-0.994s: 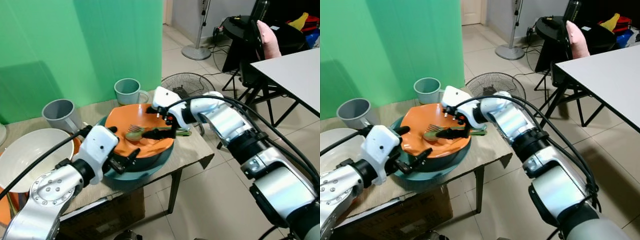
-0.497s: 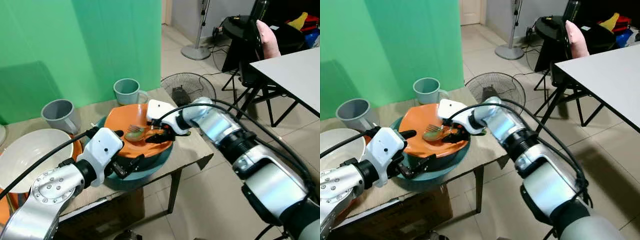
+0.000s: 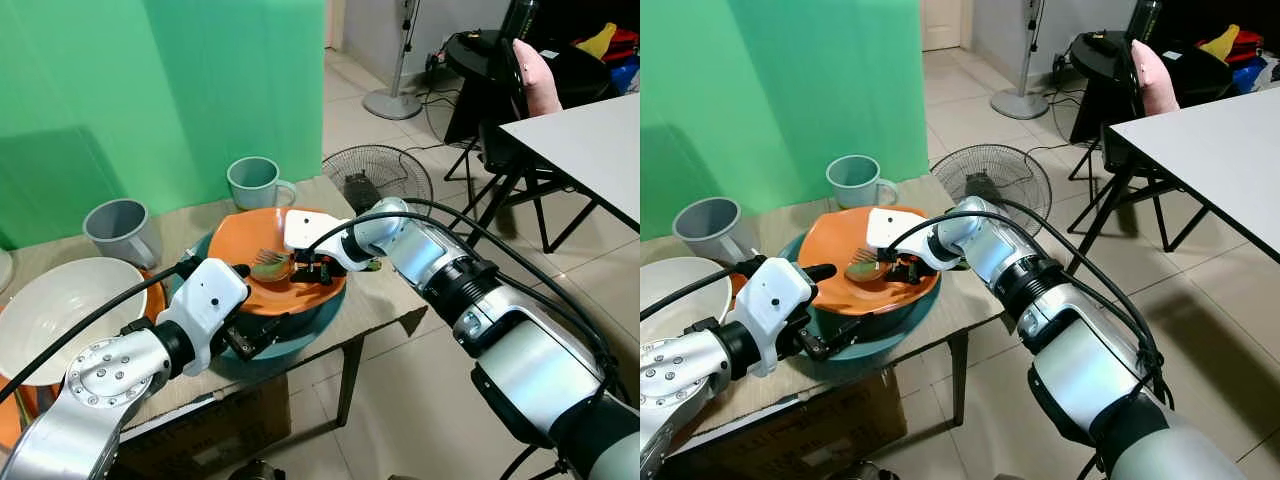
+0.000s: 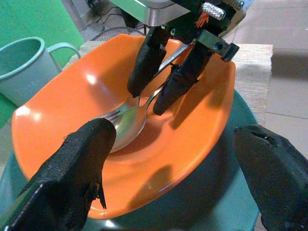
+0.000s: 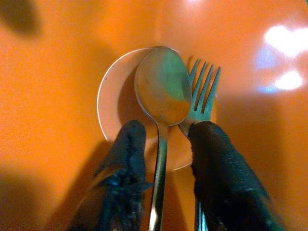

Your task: Setting the table

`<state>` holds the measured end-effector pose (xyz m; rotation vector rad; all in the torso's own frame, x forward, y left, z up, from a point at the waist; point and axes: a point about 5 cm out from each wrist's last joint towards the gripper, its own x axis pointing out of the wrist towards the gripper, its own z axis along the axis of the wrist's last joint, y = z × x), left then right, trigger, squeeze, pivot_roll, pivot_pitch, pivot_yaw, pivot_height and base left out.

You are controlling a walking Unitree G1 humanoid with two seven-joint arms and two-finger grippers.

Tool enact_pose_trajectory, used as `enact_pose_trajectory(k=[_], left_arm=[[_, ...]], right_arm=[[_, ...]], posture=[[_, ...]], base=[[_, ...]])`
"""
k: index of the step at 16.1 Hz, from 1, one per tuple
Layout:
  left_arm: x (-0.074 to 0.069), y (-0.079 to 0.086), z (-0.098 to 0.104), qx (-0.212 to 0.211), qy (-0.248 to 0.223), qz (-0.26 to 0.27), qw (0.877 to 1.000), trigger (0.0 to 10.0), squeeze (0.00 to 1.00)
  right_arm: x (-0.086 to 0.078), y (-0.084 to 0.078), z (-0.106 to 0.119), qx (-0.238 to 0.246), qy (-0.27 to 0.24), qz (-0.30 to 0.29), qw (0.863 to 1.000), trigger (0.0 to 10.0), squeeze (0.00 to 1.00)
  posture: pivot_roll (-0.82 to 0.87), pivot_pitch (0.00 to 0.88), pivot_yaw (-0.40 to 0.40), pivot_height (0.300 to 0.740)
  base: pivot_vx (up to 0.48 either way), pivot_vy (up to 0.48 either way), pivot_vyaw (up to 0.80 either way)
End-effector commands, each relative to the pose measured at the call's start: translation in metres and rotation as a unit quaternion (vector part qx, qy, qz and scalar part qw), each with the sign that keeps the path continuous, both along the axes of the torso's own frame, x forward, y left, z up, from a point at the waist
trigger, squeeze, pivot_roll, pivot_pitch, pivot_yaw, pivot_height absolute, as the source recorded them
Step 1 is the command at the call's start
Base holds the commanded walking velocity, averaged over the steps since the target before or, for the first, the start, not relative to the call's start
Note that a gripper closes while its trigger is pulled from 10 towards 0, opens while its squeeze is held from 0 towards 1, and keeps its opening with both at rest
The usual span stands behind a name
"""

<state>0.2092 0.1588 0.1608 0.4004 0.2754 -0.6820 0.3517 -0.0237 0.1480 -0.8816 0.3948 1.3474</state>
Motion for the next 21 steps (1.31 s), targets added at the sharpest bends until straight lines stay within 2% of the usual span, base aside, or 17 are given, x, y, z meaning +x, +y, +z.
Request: enact_pose_trajectory(k=[1,8,13,16,19,21], left_arm=[[-0.001,0.001,-0.001,0.002,0.003,-0.002,1.000,10.0,0.00],[0.000,0.000,-0.001,0.007,0.003,-0.009,1.000,10.0,0.00],[0.001,-0.002,-0.002,0.008,0.001,-0.010,1.000,10.0,0.00],[0.003,-0.002,-0.001,0.008,-0.001,-0.010,1.000,10.0,0.00],[0.003,-0.003,0.000,0.007,-0.004,-0.008,1.000,10.0,0.00],[0.002,-0.002,0.001,0.006,-0.006,-0.006,1.000,10.0,0.00]], right_arm=[[0.003,0.002,0.009,-0.012,-0.015,0.011,1.000,0.0,0.00],[0.004,-0.002,0.004,-0.030,-0.014,0.016,0.999,0.0,0.00],[0.006,0.000,0.011,-0.002,-0.006,0.004,1.000,0.0,0.00],[0.007,0.000,0.014,-0.002,-0.005,0.007,1.000,0.0,0.00],[0.007,0.004,0.026,0.063,0.026,-0.005,0.998,0.0,0.00],[0.007,0.008,0.039,0.139,0.068,-0.016,0.988,0.0,0.00]], posture=[[-0.06,0.000,0.018,0.740],[-0.07,0.000,0.022,0.740],[-0.07,0.000,0.016,0.740],[-0.07,0.000,0.011,0.740],[-0.06,0.000,0.008,0.740],[-0.06,0.000,0.005,0.740]], base=[[0.000,0.000,0.00],[0.000,0.000,0.00],[0.000,0.000,0.00],[0.000,0.000,0.00],[0.000,0.000,0.00],[0.000,0.000,0.00]])
